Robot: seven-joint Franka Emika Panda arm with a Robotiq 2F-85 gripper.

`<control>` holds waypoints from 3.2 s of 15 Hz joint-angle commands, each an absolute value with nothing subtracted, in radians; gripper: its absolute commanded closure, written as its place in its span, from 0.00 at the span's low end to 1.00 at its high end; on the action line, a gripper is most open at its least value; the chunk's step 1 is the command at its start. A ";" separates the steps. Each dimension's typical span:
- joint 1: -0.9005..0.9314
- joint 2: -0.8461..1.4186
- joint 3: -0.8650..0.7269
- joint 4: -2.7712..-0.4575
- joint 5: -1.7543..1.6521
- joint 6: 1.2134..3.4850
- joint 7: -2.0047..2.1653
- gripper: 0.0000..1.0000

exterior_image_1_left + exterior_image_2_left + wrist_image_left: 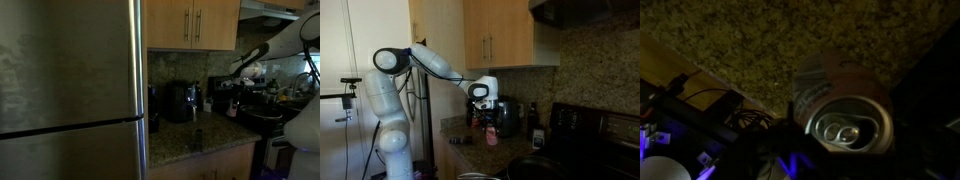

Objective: Move the can to the right then back to the left of the counter

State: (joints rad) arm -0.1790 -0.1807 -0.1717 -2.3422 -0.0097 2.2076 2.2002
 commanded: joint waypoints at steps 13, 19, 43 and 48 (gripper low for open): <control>-0.028 -0.433 0.031 -2.429 0.156 2.068 1.862 0.30; 0.052 -0.460 0.069 -2.453 0.240 2.068 1.758 0.55; 0.232 -0.116 0.354 -2.215 0.158 2.145 1.830 0.55; 0.252 0.024 0.373 -2.151 0.050 2.165 1.898 0.55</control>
